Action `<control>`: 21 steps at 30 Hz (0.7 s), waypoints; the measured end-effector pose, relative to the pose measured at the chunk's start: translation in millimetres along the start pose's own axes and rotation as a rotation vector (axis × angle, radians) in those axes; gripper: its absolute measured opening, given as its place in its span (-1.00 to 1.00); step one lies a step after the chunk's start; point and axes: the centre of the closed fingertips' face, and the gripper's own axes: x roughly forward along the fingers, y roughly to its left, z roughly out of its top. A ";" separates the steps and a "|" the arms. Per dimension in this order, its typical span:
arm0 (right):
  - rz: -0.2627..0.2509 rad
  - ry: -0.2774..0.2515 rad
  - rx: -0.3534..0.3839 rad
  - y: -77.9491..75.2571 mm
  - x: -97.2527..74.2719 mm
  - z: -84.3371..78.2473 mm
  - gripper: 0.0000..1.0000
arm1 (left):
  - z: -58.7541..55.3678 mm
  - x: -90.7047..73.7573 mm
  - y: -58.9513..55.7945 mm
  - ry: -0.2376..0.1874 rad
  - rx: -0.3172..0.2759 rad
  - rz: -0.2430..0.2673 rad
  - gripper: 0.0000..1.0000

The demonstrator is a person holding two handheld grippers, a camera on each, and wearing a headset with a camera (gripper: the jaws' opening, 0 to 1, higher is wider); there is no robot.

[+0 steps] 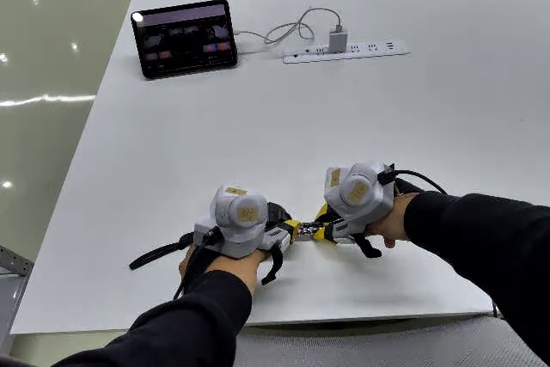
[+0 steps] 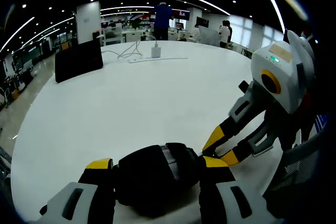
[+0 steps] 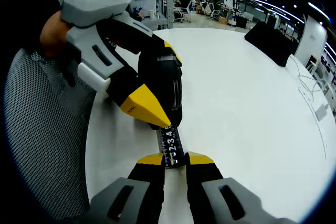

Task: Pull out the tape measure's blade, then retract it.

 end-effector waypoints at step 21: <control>0.008 -0.018 -0.024 5.9 4.9 5.5 -0.78 | 0.7 0.2 1.0 -0.002 -0.023 -0.018 0.20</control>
